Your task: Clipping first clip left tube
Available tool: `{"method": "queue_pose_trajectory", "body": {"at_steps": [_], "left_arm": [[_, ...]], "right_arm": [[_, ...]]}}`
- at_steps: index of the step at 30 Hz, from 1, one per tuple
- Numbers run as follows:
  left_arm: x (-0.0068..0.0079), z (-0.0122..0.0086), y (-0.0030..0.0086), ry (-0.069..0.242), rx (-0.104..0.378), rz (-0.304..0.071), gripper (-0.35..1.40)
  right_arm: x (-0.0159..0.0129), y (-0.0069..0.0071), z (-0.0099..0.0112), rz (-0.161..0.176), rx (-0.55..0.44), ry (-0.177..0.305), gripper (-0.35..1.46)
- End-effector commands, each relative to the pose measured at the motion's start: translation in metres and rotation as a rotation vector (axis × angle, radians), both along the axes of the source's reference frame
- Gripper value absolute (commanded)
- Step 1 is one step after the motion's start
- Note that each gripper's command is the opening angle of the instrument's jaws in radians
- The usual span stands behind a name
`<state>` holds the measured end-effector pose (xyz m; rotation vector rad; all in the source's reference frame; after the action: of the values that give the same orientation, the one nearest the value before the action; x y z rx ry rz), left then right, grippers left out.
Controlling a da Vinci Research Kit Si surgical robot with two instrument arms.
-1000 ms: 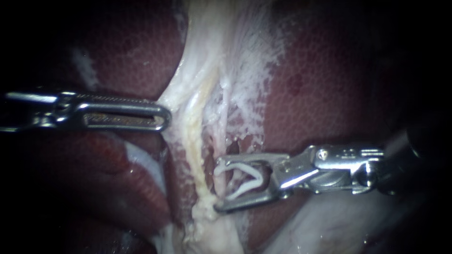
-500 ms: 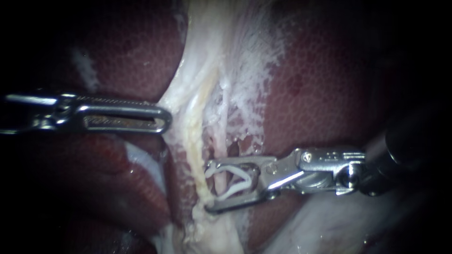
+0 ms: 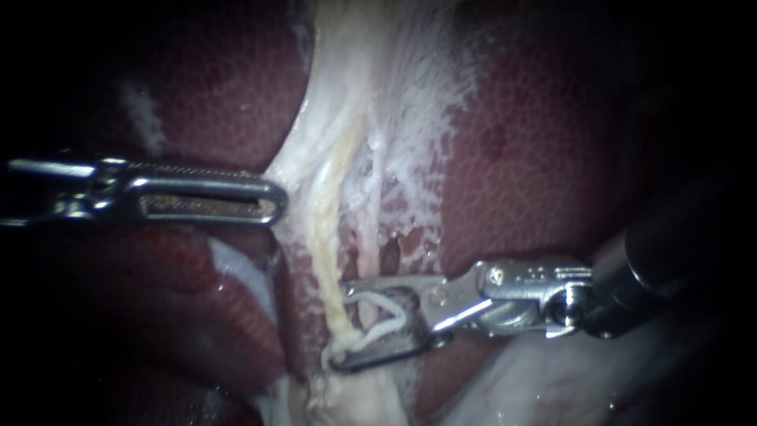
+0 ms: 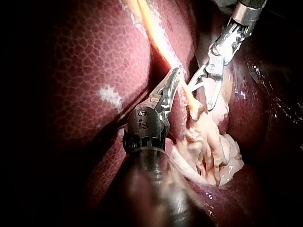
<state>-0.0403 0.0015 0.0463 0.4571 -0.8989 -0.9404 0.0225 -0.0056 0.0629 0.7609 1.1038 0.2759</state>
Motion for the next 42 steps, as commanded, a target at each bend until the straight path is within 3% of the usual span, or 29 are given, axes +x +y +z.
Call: {"method": "queue_pose_trajectory", "body": {"at_steps": [1, 16, 33, 37, 40, 42], "left_arm": [[0.0, 0.0001, 0.0, 0.0, 0.0, 0.001, -0.35], [-0.0002, 0.0003, -0.0002, 0.001, -0.002, -0.001, -0.35], [-0.0003, 0.0003, -0.0002, 0.002, -0.002, -0.001, -0.35], [-0.0003, 0.0003, -0.0002, 0.002, -0.002, -0.001, -0.35], [-0.0004, 0.0003, -0.0002, 0.002, -0.002, -0.001, -0.35], [-0.0004, 0.0003, -0.0002, 0.002, -0.002, -0.001, -0.35]], "right_arm": [[0.0002, 0.0001, -0.0002, -0.007, 0.001, 0.001, 0.57], [0.0043, 0.0005, 0.0004, -0.029, 0.025, 0.004, 0.55], [0.004, 0.0008, 0.0009, -0.044, 0.019, -0.017, 0.43], [0.0039, 0.0008, 0.001, -0.044, 0.019, -0.017, 0.23], [0.0038, 0.0009, 0.001, -0.045, 0.019, -0.017, -0.17], [0.0037, 0.001, 0.0011, -0.048, 0.018, -0.022, -0.32]]}}
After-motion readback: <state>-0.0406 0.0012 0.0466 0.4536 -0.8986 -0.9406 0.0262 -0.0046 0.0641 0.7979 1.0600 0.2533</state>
